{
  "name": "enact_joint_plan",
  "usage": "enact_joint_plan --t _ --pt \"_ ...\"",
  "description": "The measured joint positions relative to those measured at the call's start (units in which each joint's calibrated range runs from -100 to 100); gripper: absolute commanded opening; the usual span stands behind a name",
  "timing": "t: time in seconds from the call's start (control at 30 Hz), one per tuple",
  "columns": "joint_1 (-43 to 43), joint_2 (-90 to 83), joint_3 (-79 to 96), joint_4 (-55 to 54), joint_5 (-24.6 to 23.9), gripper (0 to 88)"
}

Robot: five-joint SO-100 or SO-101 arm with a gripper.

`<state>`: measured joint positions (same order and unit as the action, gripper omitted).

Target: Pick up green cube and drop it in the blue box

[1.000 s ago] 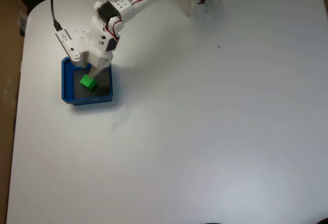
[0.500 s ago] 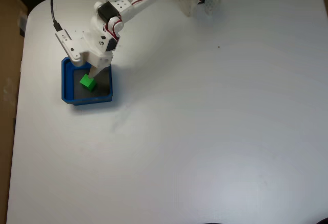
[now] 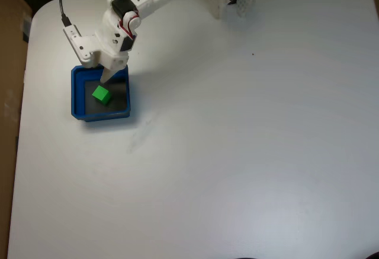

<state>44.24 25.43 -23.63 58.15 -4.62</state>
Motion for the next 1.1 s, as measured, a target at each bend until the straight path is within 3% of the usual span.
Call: enact_joint_plan --t 0.5,0.9,1.1 --pt "-0.07 -21.22 24.89 -0.74 0.0 22.7" --pt "-0.07 -33.71 47.81 -22.95 0.0 22.7" --pt "-0.07 -41.36 57.65 -26.83 0.0 22.7"
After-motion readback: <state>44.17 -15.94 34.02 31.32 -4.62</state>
